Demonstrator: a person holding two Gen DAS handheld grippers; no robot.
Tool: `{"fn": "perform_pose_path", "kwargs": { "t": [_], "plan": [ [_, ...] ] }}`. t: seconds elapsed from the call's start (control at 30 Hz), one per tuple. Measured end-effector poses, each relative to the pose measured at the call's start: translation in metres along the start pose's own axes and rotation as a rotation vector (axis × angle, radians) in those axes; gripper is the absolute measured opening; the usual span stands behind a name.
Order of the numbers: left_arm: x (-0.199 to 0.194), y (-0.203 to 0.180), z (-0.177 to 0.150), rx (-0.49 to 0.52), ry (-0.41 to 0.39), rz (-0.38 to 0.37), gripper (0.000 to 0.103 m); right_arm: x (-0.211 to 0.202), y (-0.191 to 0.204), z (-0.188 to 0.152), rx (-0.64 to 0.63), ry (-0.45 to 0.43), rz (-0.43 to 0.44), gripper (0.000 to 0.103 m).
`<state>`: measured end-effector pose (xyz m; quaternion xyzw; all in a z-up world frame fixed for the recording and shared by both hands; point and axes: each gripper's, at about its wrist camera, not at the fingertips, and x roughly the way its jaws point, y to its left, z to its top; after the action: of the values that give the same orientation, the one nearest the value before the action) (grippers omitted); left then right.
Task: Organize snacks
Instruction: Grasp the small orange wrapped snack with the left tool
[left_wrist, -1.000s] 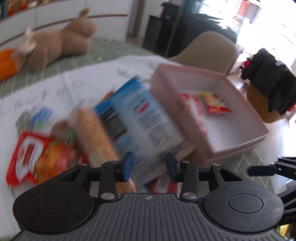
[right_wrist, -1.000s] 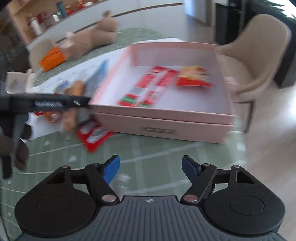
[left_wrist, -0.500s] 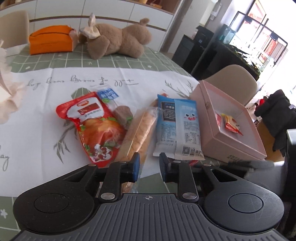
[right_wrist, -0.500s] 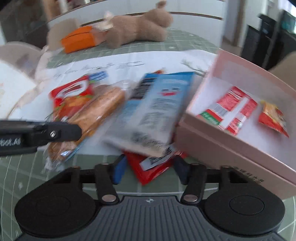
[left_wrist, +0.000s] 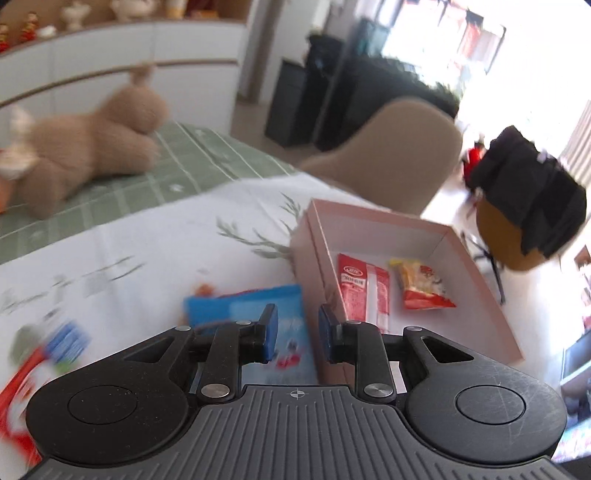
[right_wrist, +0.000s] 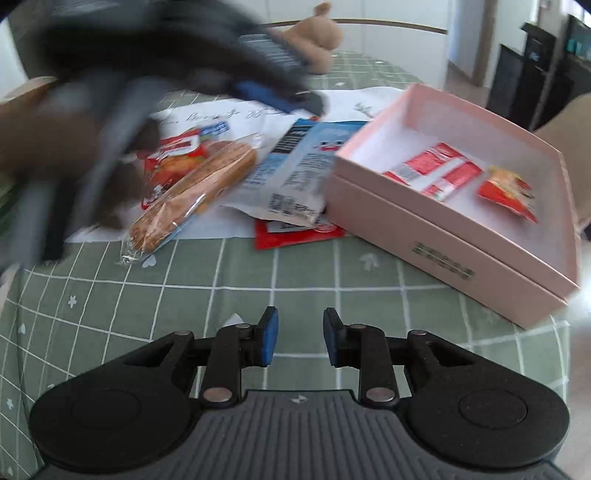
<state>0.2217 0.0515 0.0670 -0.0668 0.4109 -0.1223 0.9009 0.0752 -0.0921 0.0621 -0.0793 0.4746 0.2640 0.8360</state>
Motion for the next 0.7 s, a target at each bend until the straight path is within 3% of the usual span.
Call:
{"fn": "perform_pose_path", "kwargs": {
  "t": [0.13, 0.27, 0.4, 0.5, 0.57, 0.7],
  "plan": [
    [0.03, -0.011, -0.004, 0.151, 0.052, 0.041, 0.024, -0.011, -0.016, -0.011, 0.007, -0.002, -0.08, 0.036],
    [0.017, -0.007, -0.021, 0.185, 0.051, 0.009, 0.024, -0.021, -0.034, -0.029, 0.066, -0.002, -0.122, 0.045],
    [-0.005, -0.011, -0.05, 0.251, 0.061, 0.015, 0.024, -0.028, -0.042, -0.048, 0.111, -0.013, -0.109, 0.068],
    [-0.01, -0.021, -0.073, 0.325, 0.104, 0.035, 0.027, -0.033, -0.042, -0.06, 0.112, -0.004, -0.079, 0.07],
    [-0.015, -0.026, -0.083, 0.369, 0.084, 0.068, 0.027, -0.035, -0.039, -0.064, 0.101, 0.001, -0.065, 0.07],
    [-0.025, -0.015, -0.089, 0.296, 0.09, 0.106, 0.027, -0.039, -0.038, -0.056, 0.077, -0.024, -0.085, 0.07]
  ]
}}
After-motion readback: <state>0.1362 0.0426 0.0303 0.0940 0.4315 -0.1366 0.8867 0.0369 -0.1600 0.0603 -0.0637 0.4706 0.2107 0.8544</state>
